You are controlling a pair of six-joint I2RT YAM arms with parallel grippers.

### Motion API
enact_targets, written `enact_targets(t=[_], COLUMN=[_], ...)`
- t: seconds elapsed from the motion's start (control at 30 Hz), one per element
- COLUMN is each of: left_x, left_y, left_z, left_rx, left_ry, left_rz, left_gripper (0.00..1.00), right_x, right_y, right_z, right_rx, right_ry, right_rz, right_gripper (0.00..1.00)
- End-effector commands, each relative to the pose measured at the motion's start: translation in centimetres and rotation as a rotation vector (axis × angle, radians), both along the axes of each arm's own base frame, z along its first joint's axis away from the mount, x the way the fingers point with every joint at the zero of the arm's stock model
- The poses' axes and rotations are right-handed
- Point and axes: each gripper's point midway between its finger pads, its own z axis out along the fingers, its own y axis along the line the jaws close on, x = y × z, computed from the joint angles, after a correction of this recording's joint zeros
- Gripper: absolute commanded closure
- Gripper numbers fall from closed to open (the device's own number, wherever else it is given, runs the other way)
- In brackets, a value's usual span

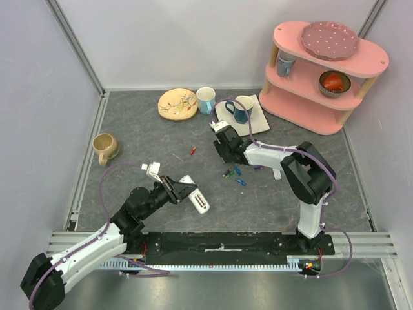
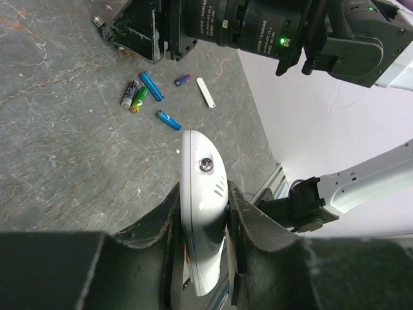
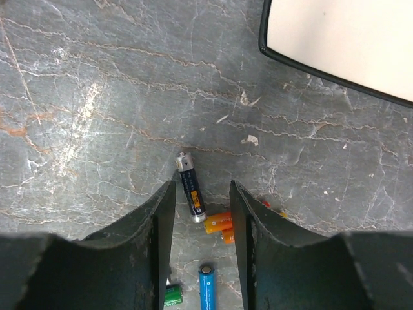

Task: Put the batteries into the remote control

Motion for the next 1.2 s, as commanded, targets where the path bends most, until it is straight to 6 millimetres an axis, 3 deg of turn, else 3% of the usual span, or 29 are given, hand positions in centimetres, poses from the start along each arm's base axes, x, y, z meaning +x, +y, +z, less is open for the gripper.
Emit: enact_targets(t=[0.0, 0.77, 0.97, 1.1, 1.17], left_x=[-0.5, -0.5, -0.5, -0.5, -0.5], left_y=[0.3, 0.3, 0.3, 0.3, 0.4], left_z=[-2.2, -1.8, -1.7, -1.6, -1.3], left_rx=[0.051, 0.044, 0.042, 0.045, 0.038], left_ry=[-0.015, -0.025, -0.028, -0.033, -0.044], left_rz=[-0.022, -0.022, -0.02, -0.019, -0.016], left_gripper=[0.98, 0.98, 0.98, 0.98, 0.98], right_x=[1.1, -1.0, -0.9, -0.4, -1.1], right_y=[1.0, 1.0, 1.0, 1.7, 2.6], right_z=[0.9, -1.4, 0.2, 3.4, 4.4], right_rx=[0.005, 0.044, 0.051, 0.093, 0.116], right_ry=[-0.031, 0.066, 0.034, -0.047, -0.06], right_rz=[0.016, 0.009, 0.037, 0.097, 0.187], right_gripper=[0.54, 0.82, 0.91, 1.0, 1.0])
